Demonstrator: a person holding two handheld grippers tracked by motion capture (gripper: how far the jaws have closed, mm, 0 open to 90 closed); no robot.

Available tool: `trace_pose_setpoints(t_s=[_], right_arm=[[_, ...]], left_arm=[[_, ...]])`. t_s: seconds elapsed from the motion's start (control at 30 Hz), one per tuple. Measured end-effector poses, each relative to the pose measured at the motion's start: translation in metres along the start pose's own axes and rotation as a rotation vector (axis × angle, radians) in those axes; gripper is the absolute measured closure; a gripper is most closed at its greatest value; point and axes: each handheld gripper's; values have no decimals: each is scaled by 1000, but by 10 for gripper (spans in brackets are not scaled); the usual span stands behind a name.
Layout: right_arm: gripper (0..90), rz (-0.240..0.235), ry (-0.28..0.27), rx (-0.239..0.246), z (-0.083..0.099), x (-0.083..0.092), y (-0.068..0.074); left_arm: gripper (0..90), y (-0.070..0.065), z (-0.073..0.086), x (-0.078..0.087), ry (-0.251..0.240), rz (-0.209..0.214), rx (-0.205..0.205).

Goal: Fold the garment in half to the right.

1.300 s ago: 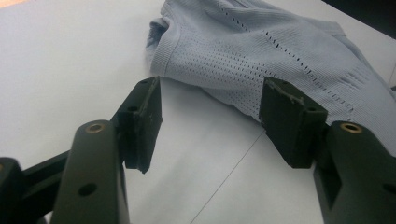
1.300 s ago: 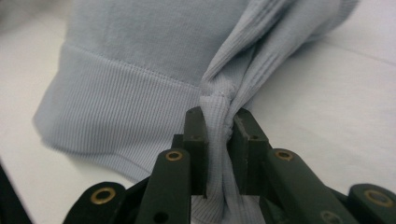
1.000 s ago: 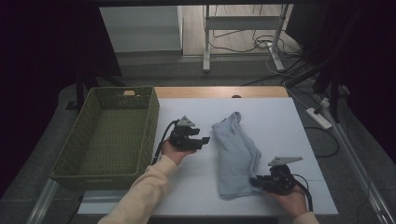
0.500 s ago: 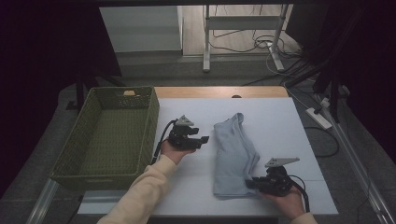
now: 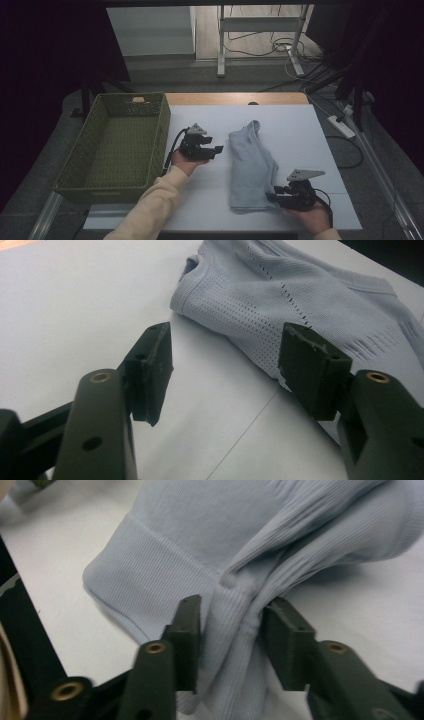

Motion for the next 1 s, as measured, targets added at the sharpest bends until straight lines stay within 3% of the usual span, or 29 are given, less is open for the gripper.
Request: trace_pose_setpoints(t_s=[0.33,0.57,1.0], right_arm=[[491,60,-109,2,-5,17,-3],[481,111,-175,44,-20,26,-1],[478,161,-232,88,-59,11,-7]], left_arm=[[385,0,0,0,1,-4,-2],[385,0,0,0,5,-5,-4],[385,-2,-1,2,-8,-5,-7]])
Point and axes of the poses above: each handheld gripper's, and its own axes: x roughly backward along the jaws, z roughly out of its underside, y roughly to its left, and after that the axes turned 5 degrees about -y, right-handed
